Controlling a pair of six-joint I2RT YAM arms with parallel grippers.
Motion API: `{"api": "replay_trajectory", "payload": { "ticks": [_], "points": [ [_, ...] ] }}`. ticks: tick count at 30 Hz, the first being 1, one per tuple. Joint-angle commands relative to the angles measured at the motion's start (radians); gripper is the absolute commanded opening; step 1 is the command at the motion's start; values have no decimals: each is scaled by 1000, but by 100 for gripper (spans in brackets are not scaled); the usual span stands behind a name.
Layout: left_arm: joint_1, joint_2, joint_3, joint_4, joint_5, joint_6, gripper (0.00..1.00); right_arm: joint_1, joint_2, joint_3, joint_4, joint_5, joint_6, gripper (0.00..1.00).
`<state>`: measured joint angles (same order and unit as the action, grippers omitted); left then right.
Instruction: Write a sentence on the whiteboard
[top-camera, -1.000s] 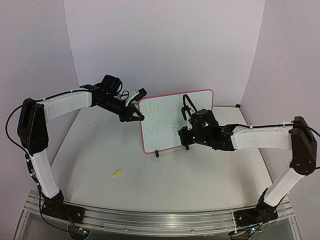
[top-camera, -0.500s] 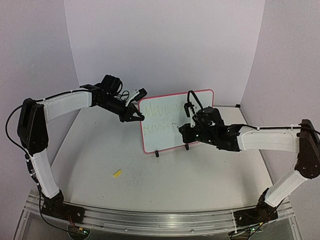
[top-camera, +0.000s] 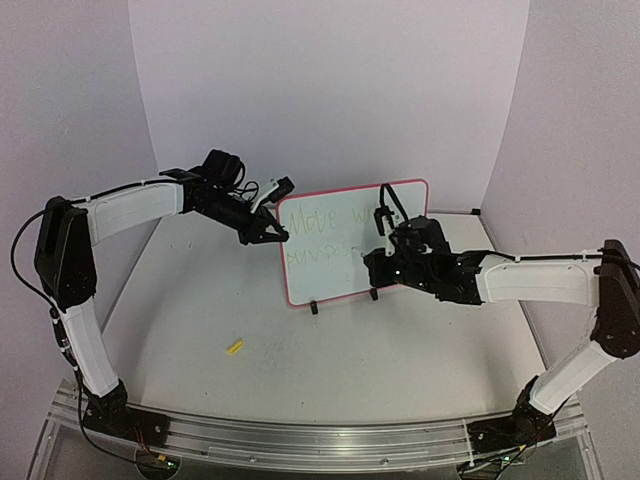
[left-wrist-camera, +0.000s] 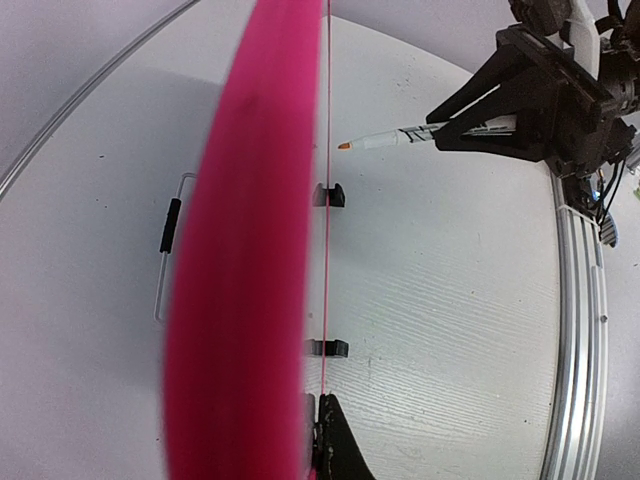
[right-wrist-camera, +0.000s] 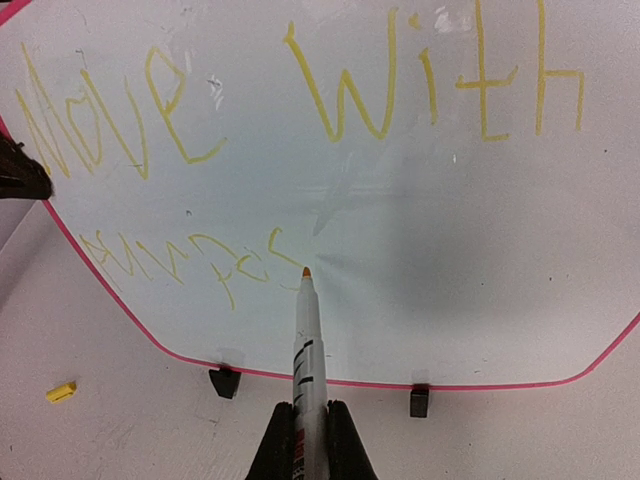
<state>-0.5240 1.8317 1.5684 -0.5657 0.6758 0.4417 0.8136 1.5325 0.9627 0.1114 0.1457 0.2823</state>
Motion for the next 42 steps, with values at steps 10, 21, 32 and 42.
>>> {"api": "replay_trajectory", "payload": {
  "ticks": [10, 21, 32, 42],
  "points": [
    [1, -8, -23, -27, -116, 65, 0, -9, 50, 50, 7, 52, -16, 0],
    [1, -8, -22, -26, -116, 66, 0, -8, 42, 49, 7, 107, -9, 0],
    [0, -10, -21, -27, -115, 65, 0, -10, 9, 46, 9, 131, -18, 0],
    [-1, -9, -21, -27, -113, 65, 0, -10, -19, 53, 18, 115, -37, 0]
  ]
}}
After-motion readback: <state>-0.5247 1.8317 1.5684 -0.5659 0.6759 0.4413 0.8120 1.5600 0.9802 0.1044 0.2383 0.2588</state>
